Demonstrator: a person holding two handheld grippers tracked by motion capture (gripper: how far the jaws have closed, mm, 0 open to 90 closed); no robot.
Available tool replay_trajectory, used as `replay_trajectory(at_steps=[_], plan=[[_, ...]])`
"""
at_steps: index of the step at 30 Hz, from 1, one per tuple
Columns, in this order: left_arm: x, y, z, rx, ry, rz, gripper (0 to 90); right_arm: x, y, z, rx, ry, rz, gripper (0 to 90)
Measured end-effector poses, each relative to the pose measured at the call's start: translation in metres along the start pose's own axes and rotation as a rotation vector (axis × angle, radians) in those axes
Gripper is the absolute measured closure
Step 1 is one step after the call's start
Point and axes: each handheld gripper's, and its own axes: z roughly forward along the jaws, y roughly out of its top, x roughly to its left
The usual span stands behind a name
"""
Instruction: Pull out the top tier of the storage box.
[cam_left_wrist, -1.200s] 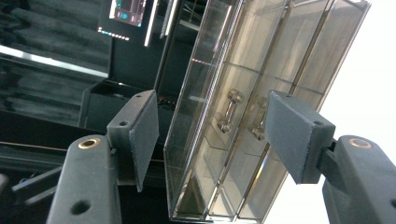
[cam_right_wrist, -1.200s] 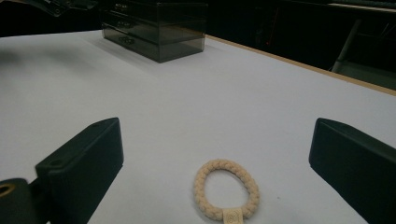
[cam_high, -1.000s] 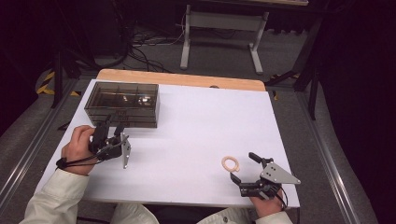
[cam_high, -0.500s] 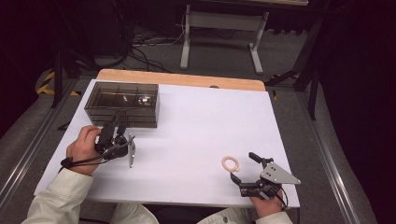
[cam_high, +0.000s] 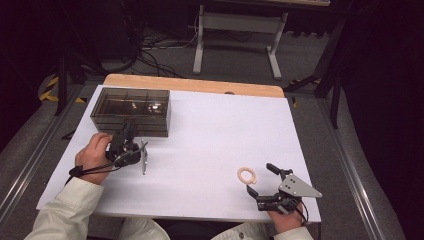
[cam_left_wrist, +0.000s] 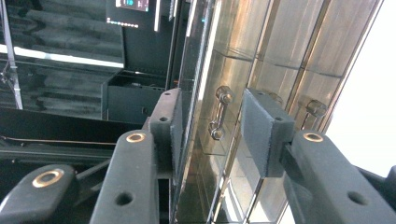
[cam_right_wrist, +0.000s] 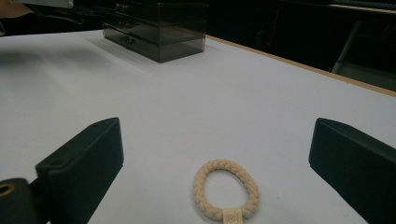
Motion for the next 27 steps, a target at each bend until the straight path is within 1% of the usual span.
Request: replay_trajectory(at_steps=[1, 5, 6, 14, 15, 18, 19, 21, 22, 23, 26, 27], plan=[[-0.001, 0.000, 0.001, -0.001, 0.000, -0.002, 60.6, 0.000, 0.000, 0.000, 0.001, -0.001, 0.002, 3.5], [-0.001, 0.001, 0.005, 0.002, 0.006, 0.009, 62.2, 0.000, 0.000, 0.000, 0.001, -0.001, 0.001, 3.5], [-0.002, 0.000, 0.006, 0.002, 0.008, 0.004, 62.6, 0.000, 0.000, 0.000, 0.001, -0.001, 0.001, 3.5], [-0.003, 0.002, 0.014, 0.011, 0.002, 0.004, 64.7, 0.000, 0.000, 0.000, 0.001, -0.002, -0.001, 3.5], [-0.003, 0.002, 0.014, 0.013, -0.003, 0.012, 65.2, 0.000, 0.000, 0.000, 0.001, -0.002, -0.001, 3.5], [-0.004, 0.002, 0.016, 0.014, -0.001, 0.011, 67.1, 0.000, 0.000, -0.001, 0.001, -0.003, -0.001, 3.5], [-0.003, 0.002, 0.017, 0.015, -0.006, 0.023, 67.6, 0.000, 0.000, -0.001, 0.000, -0.002, 0.000, 3.5], [-0.005, 0.002, 0.017, 0.016, -0.004, 0.007, 68.2, 0.000, 0.000, -0.001, 0.000, -0.002, -0.001, 3.5], [-0.004, 0.003, 0.018, 0.019, -0.006, 0.017, 68.6, 0.000, 0.000, -0.001, 0.000, -0.002, 0.000, 3.5], [-0.005, 0.003, 0.019, 0.020, -0.010, 0.016, 68.7, 0.000, 0.000, -0.001, 0.001, -0.003, -0.001, 3.5], [-0.006, 0.003, 0.021, 0.020, -0.007, 0.020, 68.8, 0.000, 0.000, -0.001, -0.001, -0.003, 0.001, 3.5], [-0.006, 0.003, 0.021, 0.023, -0.007, 0.027, 69.2, 0.000, 0.000, -0.001, -0.001, -0.003, 0.001, 3.5]])
